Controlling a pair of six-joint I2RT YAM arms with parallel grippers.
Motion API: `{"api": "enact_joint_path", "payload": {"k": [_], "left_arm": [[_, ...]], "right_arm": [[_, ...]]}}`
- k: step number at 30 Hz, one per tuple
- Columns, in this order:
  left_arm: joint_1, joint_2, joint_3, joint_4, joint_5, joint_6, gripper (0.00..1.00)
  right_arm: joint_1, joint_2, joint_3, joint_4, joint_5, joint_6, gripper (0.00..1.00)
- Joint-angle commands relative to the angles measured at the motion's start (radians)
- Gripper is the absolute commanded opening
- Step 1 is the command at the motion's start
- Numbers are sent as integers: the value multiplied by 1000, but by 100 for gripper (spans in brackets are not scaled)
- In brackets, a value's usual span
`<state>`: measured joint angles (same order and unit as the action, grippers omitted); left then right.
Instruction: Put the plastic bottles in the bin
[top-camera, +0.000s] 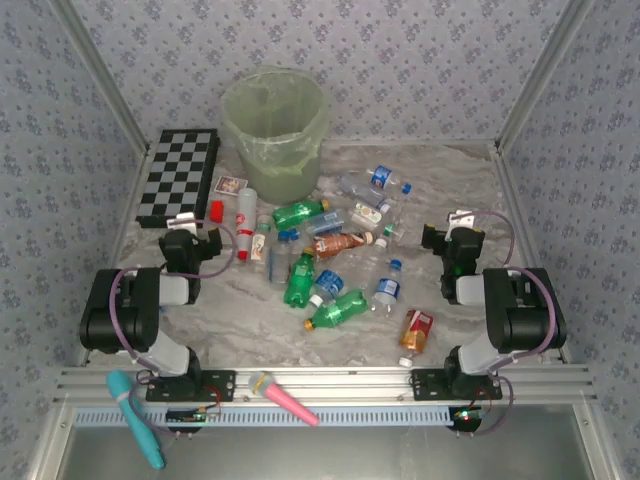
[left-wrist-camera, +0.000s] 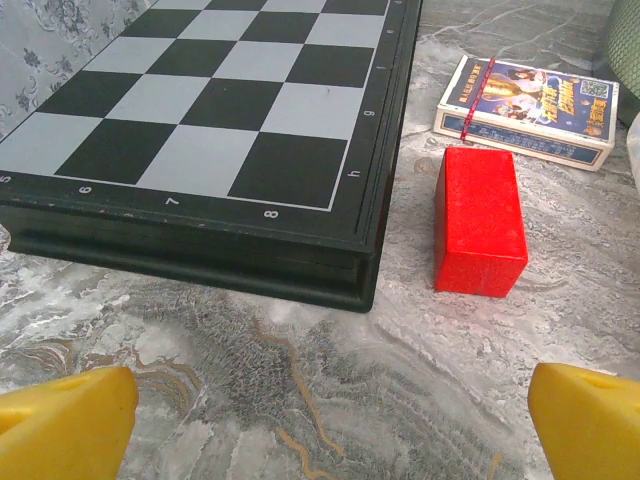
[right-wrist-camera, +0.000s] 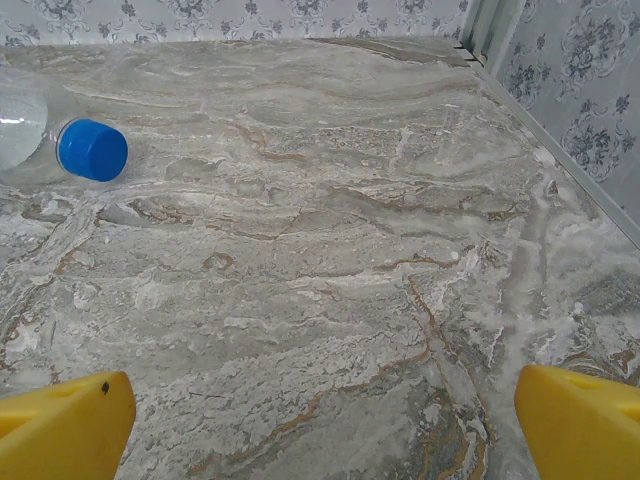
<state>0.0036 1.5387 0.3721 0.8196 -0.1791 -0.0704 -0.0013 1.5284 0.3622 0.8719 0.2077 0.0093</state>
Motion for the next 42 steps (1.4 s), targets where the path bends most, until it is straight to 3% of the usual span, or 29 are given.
{"api": "enact_joint_path", "payload": {"k": [1, 30, 33, 36, 38, 42], "left_arm": [[-4, -6, 25, 24, 0, 13, 100], [-4, -9, 30, 23, -1, 11, 100], [-2, -104, 134, -246, -63, -17, 100], [9, -216, 190, -406, -93, -49, 100], [14, -297, 253, -568, -116, -81, 100], [20, -391, 410, -876, -144, -140, 100]], "right_arm": [[4, 9, 3, 22, -7, -14, 99], [0, 8, 4, 16, -17, -11, 99], [27, -18, -18, 49, 47, -26, 99], [62, -108, -12, -33, 120, -46, 99], [71, -198, 29, -192, 177, -14, 99], [34, -376, 140, -549, 152, 205, 99]]}}
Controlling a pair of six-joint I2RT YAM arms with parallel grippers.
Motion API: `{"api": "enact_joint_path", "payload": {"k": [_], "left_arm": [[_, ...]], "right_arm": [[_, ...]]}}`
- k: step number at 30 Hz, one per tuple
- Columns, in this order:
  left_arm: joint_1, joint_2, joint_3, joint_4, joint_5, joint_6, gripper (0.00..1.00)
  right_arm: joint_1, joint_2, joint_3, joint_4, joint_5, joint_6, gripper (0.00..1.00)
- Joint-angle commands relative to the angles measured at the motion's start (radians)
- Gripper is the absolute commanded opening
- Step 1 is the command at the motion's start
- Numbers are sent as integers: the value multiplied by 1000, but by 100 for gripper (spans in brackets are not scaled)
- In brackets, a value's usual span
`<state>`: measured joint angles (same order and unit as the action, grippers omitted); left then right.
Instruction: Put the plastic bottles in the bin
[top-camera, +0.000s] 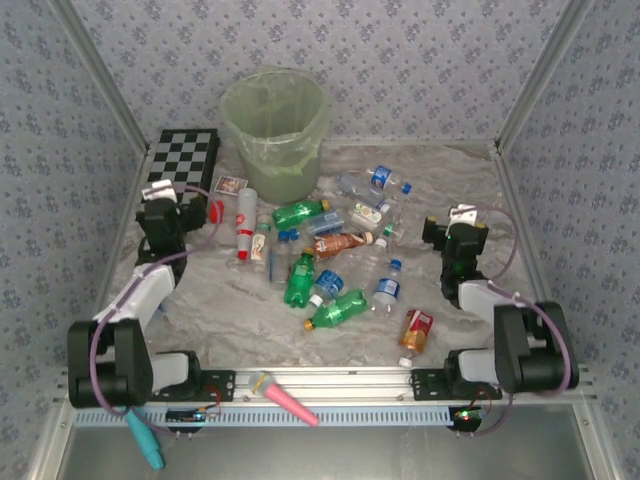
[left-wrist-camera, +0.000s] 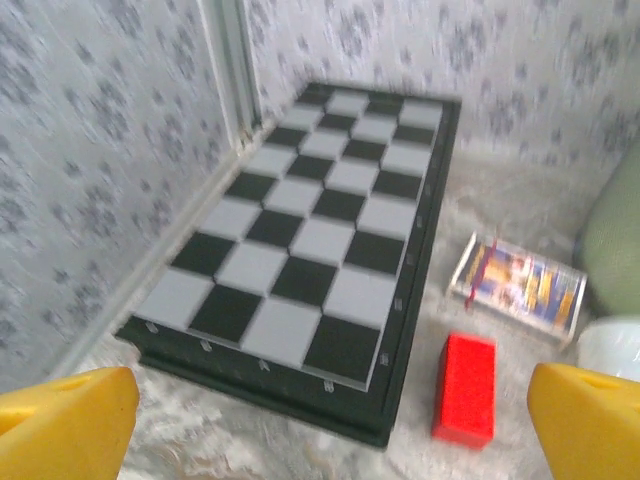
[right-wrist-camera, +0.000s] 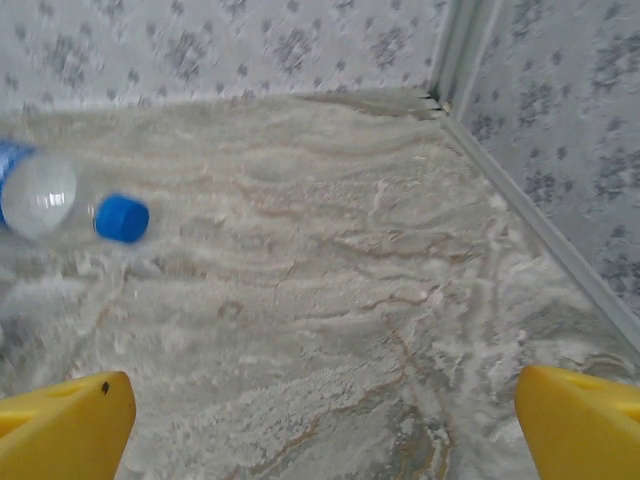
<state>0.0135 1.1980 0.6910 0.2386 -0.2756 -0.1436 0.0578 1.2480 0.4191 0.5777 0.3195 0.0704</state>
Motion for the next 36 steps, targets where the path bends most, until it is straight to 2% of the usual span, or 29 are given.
{"api": "enact_joint_path", "payload": {"k": [1, 3, 4, 5, 6, 8, 11, 13, 15, 17, 22, 28, 32, 36], "left_arm": [[22, -71, 130, -369, -45, -110, 100], [55, -100, 206, -537, -35, -241, 100], [80, -104, 252, -614, 23, -285, 100], [96, -101, 290, -675, 107, -288, 100], [96, -95, 323, -724, 147, -284, 100], [93, -81, 370, -810, 214, -290, 100], [76, -79, 379, -872, 294, -324, 100], [32, -79, 371, -893, 302, -348, 100], [-42, -74, 362, -908, 280, -351, 100], [-127, -68, 346, -912, 224, -367, 100], [-260, -38, 313, -912, 186, -425, 100], [-317, -24, 284, -901, 195, -419, 100], [-360, -7, 289, -902, 188, -392, 100], [-387, -6, 289, -881, 187, -390, 100]], "right_arm": [[-43, -137, 118, -341, 26, 221, 100], [-87, -200, 190, -496, -20, 367, 100], [-114, -225, 224, -562, -70, 426, 100], [-136, -242, 254, -608, -102, 460, 100], [-152, -253, 286, -658, -134, 479, 100], [-169, -272, 348, -725, -281, 394, 100], [-157, -269, 430, -843, -350, 406, 100], [-136, -247, 498, -971, -357, 410, 100], [-76, -220, 561, -1108, -331, 380, 100], [27, -208, 595, -1216, -229, 349, 99], [207, -241, 572, -1337, -101, 413, 99], [344, -282, 502, -1468, -133, 571, 99], [459, -272, 449, -1585, -110, 713, 99], [518, -282, 389, -1680, -129, 830, 99]]}}
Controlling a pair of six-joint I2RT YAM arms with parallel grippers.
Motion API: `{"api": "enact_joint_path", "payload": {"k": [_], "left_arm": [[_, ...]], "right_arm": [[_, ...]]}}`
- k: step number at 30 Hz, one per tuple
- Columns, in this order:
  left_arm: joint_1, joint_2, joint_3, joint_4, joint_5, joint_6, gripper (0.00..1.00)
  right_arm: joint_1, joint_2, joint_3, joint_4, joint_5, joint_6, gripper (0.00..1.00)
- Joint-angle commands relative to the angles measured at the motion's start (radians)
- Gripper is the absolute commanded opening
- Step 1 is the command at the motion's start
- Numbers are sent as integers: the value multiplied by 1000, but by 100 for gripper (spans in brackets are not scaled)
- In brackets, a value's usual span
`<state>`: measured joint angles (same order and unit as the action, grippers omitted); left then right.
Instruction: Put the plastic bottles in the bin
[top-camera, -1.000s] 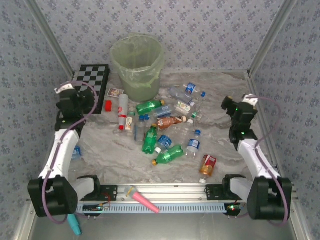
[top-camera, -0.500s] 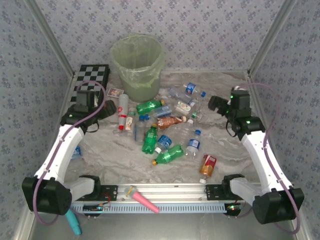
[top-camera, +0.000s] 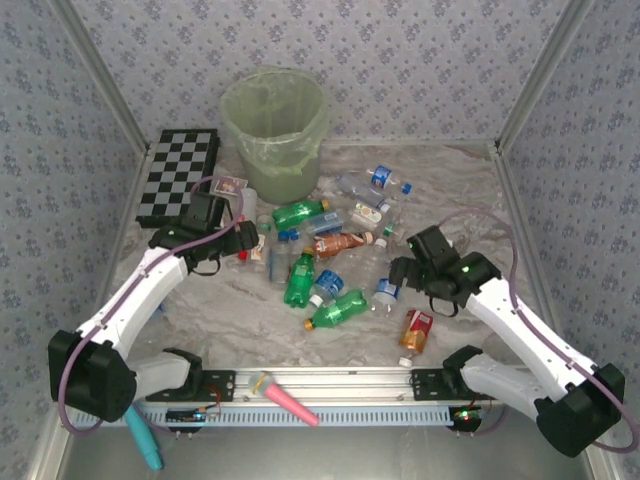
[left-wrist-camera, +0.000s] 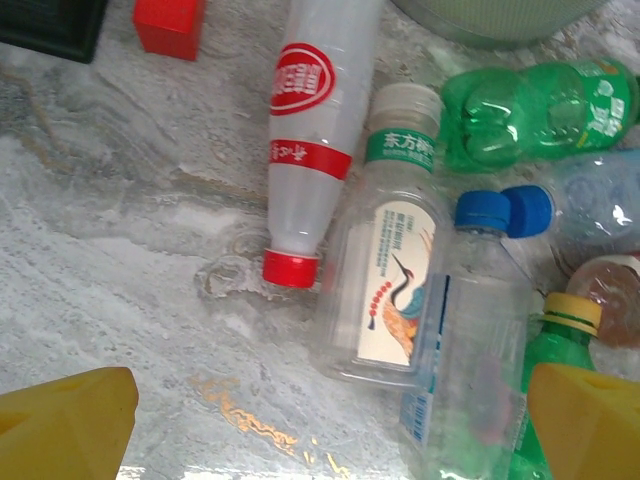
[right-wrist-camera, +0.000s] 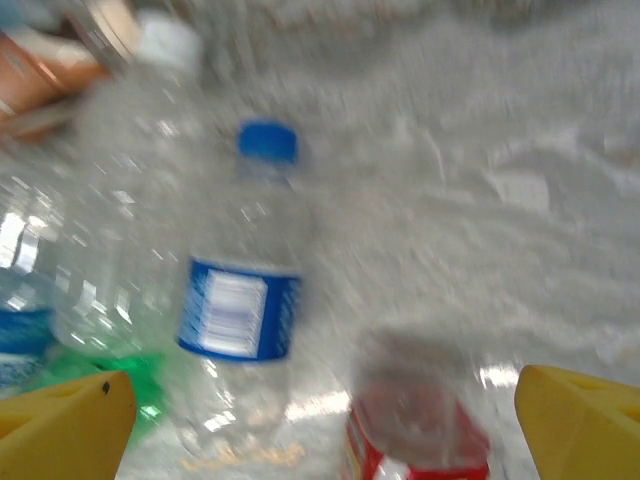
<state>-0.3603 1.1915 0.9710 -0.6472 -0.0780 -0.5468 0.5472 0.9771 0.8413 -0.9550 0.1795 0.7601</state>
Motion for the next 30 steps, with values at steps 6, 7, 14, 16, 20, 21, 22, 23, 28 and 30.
{"api": "enact_joint_path", "payload": {"k": [6, 7, 14, 16, 20, 21, 22, 23, 28, 30], "left_arm": [[-29, 30, 23, 0, -7, 19, 100], [-30, 36, 25, 1, 7, 26, 100], [-44, 55, 47, -3, -2, 38, 100], [-46, 59, 55, -10, -10, 42, 100], [-46, 63, 64, -25, -23, 47, 100], [-46, 62, 67, -26, -25, 47, 100], [-46, 62, 70, -26, -27, 45, 100], [-46, 60, 71, -26, -29, 44, 100], [-47, 52, 81, -26, -39, 39, 100], [-47, 54, 88, -50, -40, 36, 100]], "right_arm": [[65, -121, -151, -206, -66, 224, 95], [64, -142, -183, -203, -103, 236, 92], [10, -175, -324, -41, -240, 258, 86], [2, -154, -333, -13, -249, 248, 86], [-19, -101, -340, 24, -249, 202, 78], [-26, -92, -340, 30, -246, 190, 75], [-32, -84, -340, 36, -245, 180, 71], [-38, -79, -339, 40, -245, 171, 67], [-55, -105, -305, 30, -214, 144, 50], [-61, -129, -268, 6, -182, 137, 50]]}}
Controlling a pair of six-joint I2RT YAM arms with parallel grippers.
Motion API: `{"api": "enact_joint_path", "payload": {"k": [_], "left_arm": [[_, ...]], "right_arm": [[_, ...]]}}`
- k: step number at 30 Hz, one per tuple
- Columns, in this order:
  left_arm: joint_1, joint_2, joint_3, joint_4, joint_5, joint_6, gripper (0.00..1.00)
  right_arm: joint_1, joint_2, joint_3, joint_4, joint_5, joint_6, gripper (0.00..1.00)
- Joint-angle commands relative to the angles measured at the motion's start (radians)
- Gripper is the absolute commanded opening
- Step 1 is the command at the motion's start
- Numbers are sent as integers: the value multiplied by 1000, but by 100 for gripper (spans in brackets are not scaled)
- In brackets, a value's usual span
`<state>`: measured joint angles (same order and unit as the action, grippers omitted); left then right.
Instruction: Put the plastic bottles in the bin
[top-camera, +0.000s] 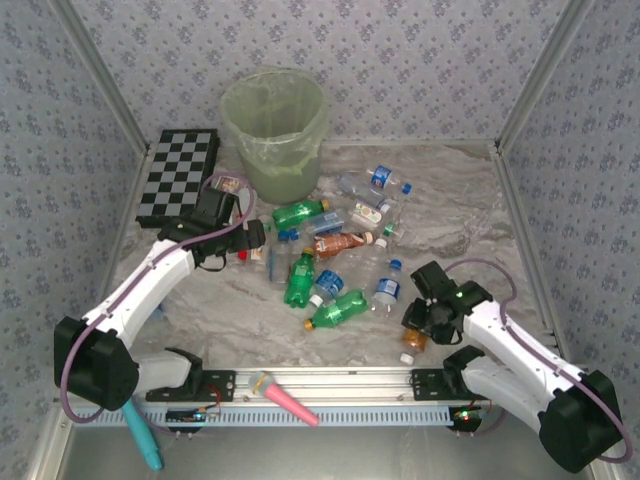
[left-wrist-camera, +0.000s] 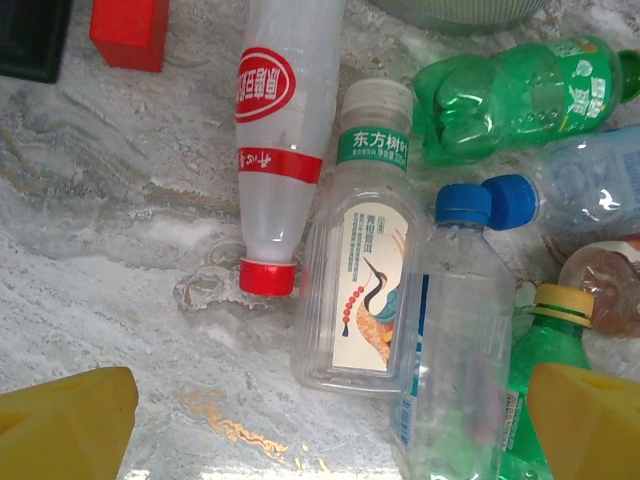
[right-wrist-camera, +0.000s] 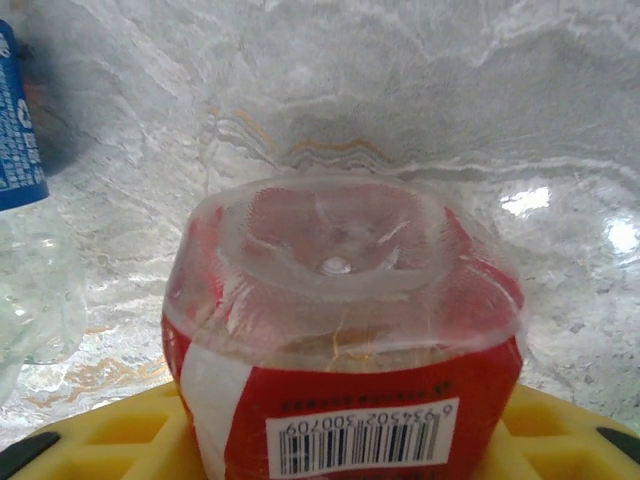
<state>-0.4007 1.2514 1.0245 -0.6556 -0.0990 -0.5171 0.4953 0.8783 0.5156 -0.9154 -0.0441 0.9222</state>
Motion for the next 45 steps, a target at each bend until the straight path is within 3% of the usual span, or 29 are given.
{"api": "enact_joint_path", "payload": {"k": [1, 8, 14, 25, 39, 45], "left_arm": [[-6, -6, 40, -44, -19, 6, 100], [-7, -5, 75, -50, -23, 12, 100], [-6, -17, 108, -50, -23, -1, 100], [-6, -102, 146, -95, -107, -3, 100], [0, -242, 137, -201, -184, -46, 100], [5, -302, 109, -218, -195, -61, 100]], "right_arm": [[-13, -39, 80, -46, 53, -32, 51], [-115, -20, 322, -93, 93, -164, 51], [-182, 115, 575, 36, 83, -255, 51], [-147, 584, 1139, 377, -11, -346, 50], [-67, 1327, 2150, 340, -123, -303, 51], [-46, 1391, 2140, 548, -138, -217, 51]]}}
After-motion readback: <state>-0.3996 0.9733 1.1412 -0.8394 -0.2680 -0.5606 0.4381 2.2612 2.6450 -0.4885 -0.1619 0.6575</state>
